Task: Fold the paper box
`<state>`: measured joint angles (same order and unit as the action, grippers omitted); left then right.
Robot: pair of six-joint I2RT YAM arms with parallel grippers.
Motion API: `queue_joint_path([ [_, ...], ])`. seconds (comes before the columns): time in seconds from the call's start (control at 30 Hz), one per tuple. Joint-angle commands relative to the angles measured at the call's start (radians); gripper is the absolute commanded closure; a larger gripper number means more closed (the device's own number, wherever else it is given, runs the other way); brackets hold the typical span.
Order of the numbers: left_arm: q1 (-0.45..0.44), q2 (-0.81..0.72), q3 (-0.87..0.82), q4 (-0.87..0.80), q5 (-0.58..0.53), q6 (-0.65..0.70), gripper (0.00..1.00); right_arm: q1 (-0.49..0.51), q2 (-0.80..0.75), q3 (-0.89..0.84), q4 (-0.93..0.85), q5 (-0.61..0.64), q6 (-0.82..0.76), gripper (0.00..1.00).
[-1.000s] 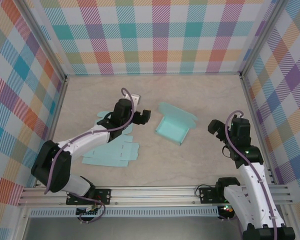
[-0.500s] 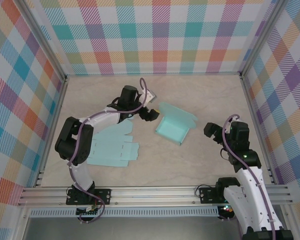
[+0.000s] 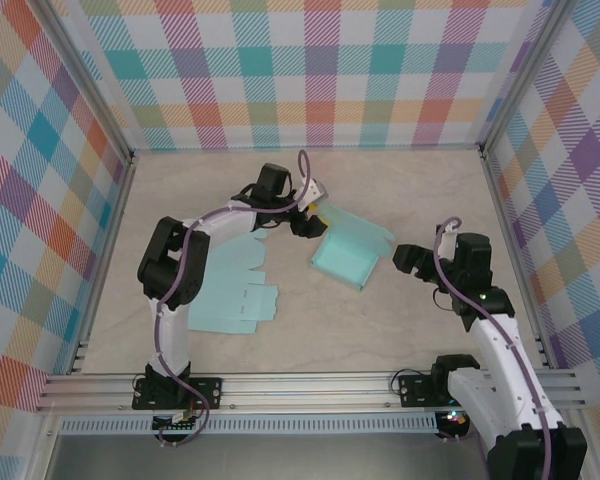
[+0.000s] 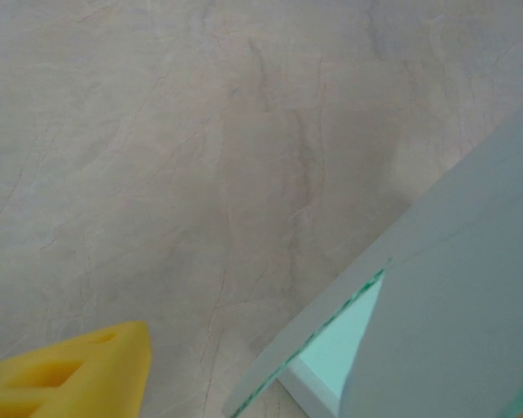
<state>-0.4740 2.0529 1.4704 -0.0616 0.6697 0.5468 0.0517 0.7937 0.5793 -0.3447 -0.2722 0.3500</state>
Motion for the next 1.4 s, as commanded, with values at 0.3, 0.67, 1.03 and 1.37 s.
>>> queue_joint_path([
  [0.3,0.003,0.014,0.057,-0.133,0.076,0.025,0.59,0.07,0.227,0.046,0.146,-0.01,-0.105,0.28],
  [0.67,-0.017,0.023,0.063,-0.122,0.034,0.008,0.71,0.126,0.362,0.094,0.187,0.072,-0.148,0.37],
  [1.03,-0.044,-0.008,0.005,-0.015,-0.057,-0.11,0.92,0.13,0.388,0.081,0.274,0.103,-0.105,0.68],
  [1.37,-0.078,-0.097,-0.113,0.086,-0.115,-0.163,0.91,0.129,0.401,0.1,0.317,0.175,-0.13,0.62],
])
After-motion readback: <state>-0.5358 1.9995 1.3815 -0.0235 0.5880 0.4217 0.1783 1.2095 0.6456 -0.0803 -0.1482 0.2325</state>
